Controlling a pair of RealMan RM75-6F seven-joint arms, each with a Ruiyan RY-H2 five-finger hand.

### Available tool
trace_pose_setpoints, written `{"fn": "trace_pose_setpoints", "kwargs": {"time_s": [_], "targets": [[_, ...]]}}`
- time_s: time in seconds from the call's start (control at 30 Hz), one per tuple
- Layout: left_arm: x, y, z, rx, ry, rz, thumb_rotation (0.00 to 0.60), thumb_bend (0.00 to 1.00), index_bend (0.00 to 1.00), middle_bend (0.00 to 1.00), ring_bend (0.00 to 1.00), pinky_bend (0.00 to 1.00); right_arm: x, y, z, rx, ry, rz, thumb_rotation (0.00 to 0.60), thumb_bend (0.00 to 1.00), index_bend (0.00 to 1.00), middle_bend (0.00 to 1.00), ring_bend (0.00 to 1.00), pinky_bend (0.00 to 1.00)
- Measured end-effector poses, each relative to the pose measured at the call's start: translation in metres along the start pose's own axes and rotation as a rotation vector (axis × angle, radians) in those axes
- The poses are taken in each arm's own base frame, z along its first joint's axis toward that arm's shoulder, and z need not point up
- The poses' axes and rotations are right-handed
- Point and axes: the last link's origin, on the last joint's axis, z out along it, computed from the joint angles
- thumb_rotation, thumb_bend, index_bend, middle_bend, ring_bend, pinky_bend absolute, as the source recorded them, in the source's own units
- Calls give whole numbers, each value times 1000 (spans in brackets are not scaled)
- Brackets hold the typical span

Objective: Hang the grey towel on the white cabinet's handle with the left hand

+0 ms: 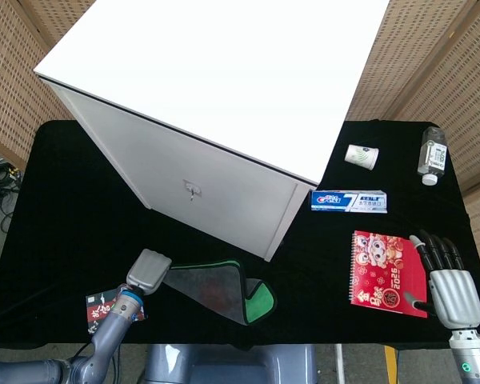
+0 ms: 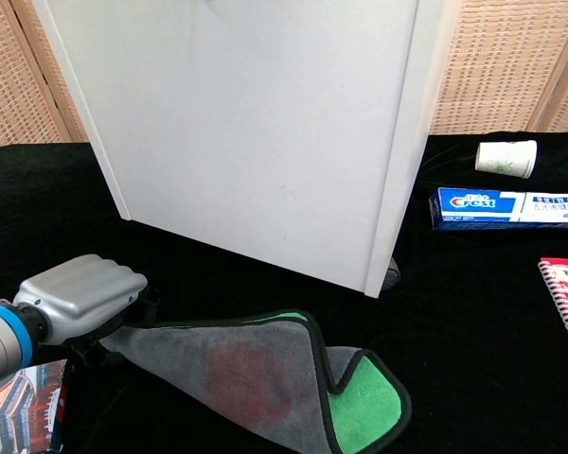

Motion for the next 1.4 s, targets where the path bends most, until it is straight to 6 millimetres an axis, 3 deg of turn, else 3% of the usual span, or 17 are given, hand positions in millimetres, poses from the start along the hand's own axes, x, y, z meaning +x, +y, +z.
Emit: {"fn": "trace_pose_setpoints", "kwargs": {"time_s": [0.1,0.23,0.57,0.9,1.03,1.4], "targets": [[-1,0,1,2,3,2,600,470,493,854,805,725,0,0,0,0,1,1,600,129,0,0,0,0],[0,-1,0,2,29,21,600,554,552,862,807,725,0,0,0,-1,1,3,600,130,0,0,0,0],[21,-6,-10,-42,226,186,600,555,713,862,807,725,1,2,1,-4,6,9,600,130,0,0,0,0],[70,-31,-58,-161,674,470,600,554,767,870,807,725,1,1,1,-8,9,5,600,130,0,0,0,0],[80,-48,-74,-180,764,527,600,555,786,871,807,725,1,2,1,-10,7,4,600,130,0,0,0,0],[109,-44,-76,-223,868,564,600,553,812,871,807,725,0,1,1,-10,5,2,600,130,0,0,0,0]]}}
